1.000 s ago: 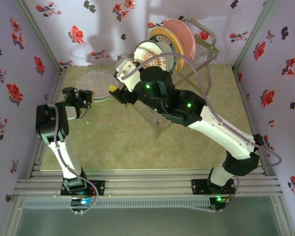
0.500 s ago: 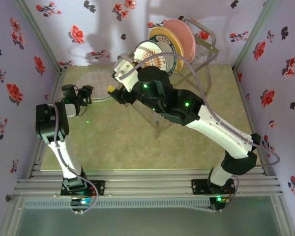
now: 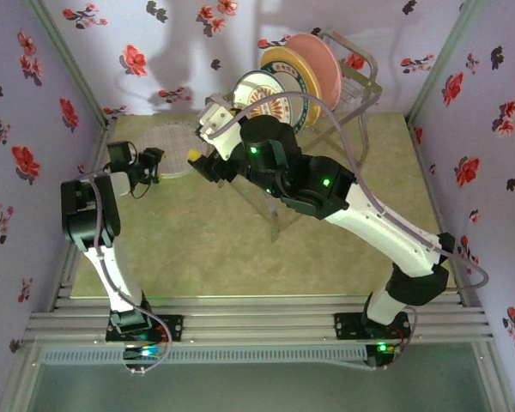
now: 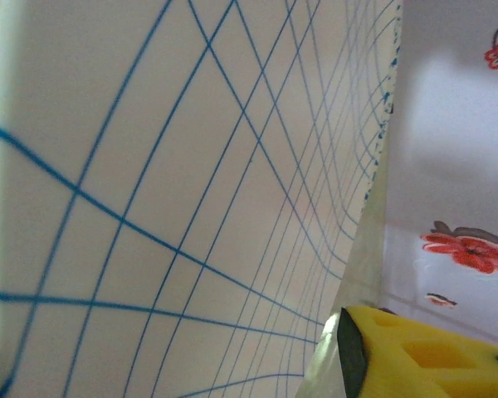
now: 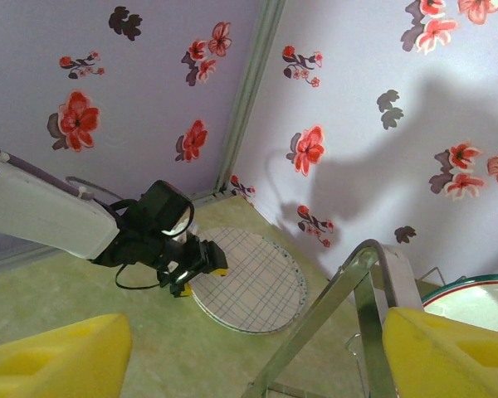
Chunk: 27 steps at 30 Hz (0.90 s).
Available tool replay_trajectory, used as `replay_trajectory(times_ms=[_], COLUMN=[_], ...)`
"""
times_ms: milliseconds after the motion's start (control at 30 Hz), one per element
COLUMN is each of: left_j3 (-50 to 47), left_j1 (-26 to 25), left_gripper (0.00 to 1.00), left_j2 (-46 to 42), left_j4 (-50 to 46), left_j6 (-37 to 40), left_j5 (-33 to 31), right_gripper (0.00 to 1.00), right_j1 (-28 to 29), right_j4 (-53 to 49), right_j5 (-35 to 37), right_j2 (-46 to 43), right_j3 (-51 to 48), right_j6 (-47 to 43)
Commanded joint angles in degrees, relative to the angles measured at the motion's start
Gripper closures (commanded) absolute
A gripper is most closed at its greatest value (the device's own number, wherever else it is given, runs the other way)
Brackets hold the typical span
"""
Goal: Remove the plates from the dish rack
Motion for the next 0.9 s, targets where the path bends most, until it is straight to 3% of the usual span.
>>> replay_trajectory(times_ms=[0, 867], left_j3=[2.52, 12.33], left_j1=[0.51, -0.32], left_gripper=[0.41, 0.36], left_j2=[-1.43, 3.43], left_j4=[-6.60, -20.53], left_j6=[2.85, 6.67], left_j5=[-0.54, -1.28], right_gripper=[0.20, 0.20], right_j1=[0.07, 0.06], right_j4=[-0.19, -0.35], right_j5=[1.23, 1.45], right_j2=[-0.02, -1.25], right_j3=[1.46, 0.51], right_j6=[0.09, 1.58])
